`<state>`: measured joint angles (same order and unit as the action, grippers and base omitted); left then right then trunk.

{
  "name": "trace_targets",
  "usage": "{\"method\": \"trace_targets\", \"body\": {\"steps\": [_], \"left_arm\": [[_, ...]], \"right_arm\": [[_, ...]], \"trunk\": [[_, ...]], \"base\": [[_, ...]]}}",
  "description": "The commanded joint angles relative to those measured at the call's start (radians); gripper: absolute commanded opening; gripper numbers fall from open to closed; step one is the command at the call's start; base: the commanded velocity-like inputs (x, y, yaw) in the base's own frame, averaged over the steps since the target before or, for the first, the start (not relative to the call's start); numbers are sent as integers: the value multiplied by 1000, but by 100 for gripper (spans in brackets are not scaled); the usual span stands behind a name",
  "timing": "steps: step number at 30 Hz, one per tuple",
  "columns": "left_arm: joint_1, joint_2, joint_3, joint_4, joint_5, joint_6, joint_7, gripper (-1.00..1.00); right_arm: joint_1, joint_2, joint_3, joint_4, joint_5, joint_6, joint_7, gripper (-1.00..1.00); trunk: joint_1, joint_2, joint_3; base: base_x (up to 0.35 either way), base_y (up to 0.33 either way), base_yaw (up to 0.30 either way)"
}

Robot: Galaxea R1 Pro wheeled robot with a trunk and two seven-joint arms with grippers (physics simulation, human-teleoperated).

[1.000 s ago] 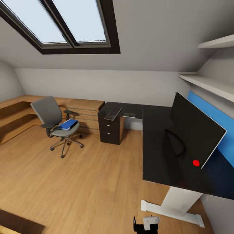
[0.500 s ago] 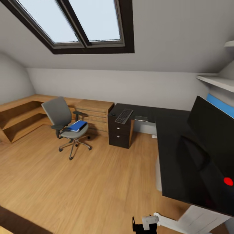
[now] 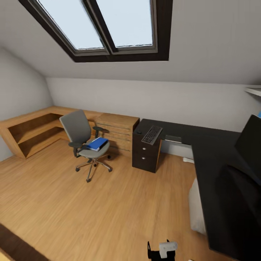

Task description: In the bedroom, organize the workspace by keeping the computer under the desk, ensuring the monitor is on the desk, placing the keyboard on the desk next to the monitor, placing the mouse on the desk next to the keyboard, moving the folder from the swivel chair onto the desk next to the mouse, stacking the notebook on top of the folder with the pen on top of the notebook, and positioning the swivel chair next to the desk.

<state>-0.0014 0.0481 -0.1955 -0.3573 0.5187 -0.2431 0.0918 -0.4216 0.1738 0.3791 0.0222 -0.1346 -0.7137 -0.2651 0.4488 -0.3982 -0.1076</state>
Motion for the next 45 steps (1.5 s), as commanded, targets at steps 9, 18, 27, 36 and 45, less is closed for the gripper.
{"method": "trace_targets", "body": {"steps": [9, 18, 27, 36, 45], "left_arm": [[0, 1, -9, -2, 4, -2, 8, 100], [0, 1, -9, -2, 4, -2, 8, 100], [0, 1, -9, -2, 4, -2, 8, 100], [0, 1, -9, -2, 4, -2, 8, 100], [0, 2, -9, -2, 4, -2, 8, 100]], "right_arm": [[10, 1, 9, 2, -5, -35, 0, 100], [10, 1, 9, 2, -5, -35, 0, 100], [10, 1, 10, 2, -6, -29, -1, 100], [10, 1, 10, 2, -7, -29, 0, 100], [10, 1, 10, 2, -7, -27, 0, 100]], "trunk": [[1, -2, 12], [1, -2, 26], [1, -2, 31], [1, -2, 31], [1, -2, 31]], "base": [[323, 30, 2], [328, 1, -97], [328, 0, -63], [328, 0, -260], [328, 37, -296]]}}
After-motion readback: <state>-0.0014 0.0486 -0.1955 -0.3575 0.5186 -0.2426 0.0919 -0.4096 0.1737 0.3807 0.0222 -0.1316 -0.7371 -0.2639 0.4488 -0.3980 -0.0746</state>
